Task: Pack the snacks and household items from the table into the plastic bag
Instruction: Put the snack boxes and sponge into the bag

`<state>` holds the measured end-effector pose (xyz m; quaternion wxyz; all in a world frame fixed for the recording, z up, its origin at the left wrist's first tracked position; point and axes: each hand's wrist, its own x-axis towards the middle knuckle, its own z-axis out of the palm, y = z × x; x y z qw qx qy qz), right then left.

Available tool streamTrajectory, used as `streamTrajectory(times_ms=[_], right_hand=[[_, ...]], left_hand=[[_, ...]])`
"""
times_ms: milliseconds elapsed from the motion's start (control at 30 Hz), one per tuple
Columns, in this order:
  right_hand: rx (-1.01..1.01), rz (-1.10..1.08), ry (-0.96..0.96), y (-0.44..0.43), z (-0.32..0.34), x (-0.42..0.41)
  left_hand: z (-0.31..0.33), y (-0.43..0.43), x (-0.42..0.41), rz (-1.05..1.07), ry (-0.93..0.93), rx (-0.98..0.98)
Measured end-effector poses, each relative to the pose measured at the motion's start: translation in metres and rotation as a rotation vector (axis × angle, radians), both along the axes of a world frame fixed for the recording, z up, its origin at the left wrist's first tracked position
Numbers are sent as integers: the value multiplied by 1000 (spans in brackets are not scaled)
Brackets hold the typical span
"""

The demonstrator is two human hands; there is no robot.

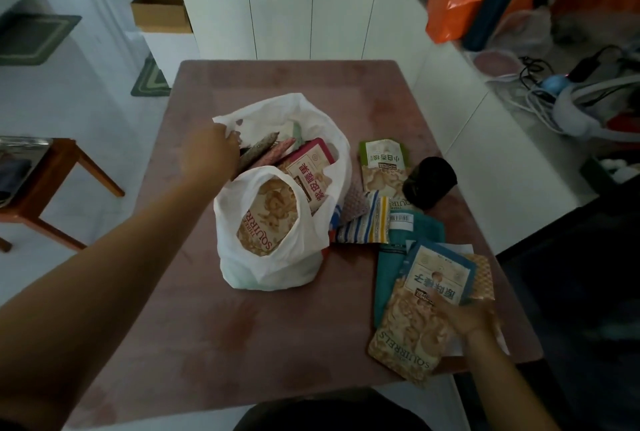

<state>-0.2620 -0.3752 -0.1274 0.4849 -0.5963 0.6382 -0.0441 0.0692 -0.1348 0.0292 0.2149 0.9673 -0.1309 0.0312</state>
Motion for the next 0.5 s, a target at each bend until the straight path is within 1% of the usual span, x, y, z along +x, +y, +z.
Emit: streamTrajectory(times_ms=[67,100,133,233,333,500], right_hand=[[103,-83,-18,6,-13,0],[138,-103,-64,7,-16,3],[160,-117,-108,7,-20,8],[231,-114,-162,8,-18,23],[282,-139,-262,19,4,38],[327,-180,-554,29,50,58]], left_hand=[[-1,-2,-2,-2,16,18],[-1,-3,-4,-3,22,20],[-1,-3,-5,-1,21,20],[-3,-4,-8,16,30,14],[-5,-8,-10,9,51,-3],[-6,-7,-9,9,80,-75]])
